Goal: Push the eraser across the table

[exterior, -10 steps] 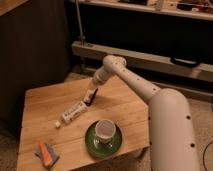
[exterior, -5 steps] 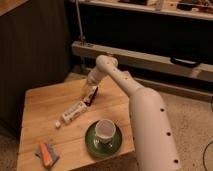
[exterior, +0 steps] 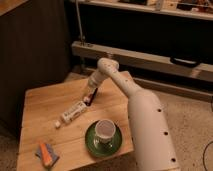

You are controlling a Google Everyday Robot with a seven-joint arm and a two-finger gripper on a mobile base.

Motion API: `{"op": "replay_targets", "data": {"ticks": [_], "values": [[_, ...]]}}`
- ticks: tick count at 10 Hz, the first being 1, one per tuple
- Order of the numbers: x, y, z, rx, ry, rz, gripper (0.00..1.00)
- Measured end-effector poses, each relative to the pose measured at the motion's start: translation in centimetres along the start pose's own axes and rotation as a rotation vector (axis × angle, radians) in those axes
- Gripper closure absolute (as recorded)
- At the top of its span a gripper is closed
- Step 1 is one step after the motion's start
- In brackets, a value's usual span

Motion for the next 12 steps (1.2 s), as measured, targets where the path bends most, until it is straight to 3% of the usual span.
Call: {"op": "replay_targets", "data": {"ticks": [3,6,10,12], "values": [[1.4,-0.1,-0.4,0.018,0.025,-0.011,1.00],[1.2,0.0,1.1,0.022,0.013,-0.005,1.00],[-0.1,0.6,2.4,-0.015,-0.014,0.028,1.00],[-1.1,0.5,1.5,-0.043,-0.066,0.030,1.00]]}}
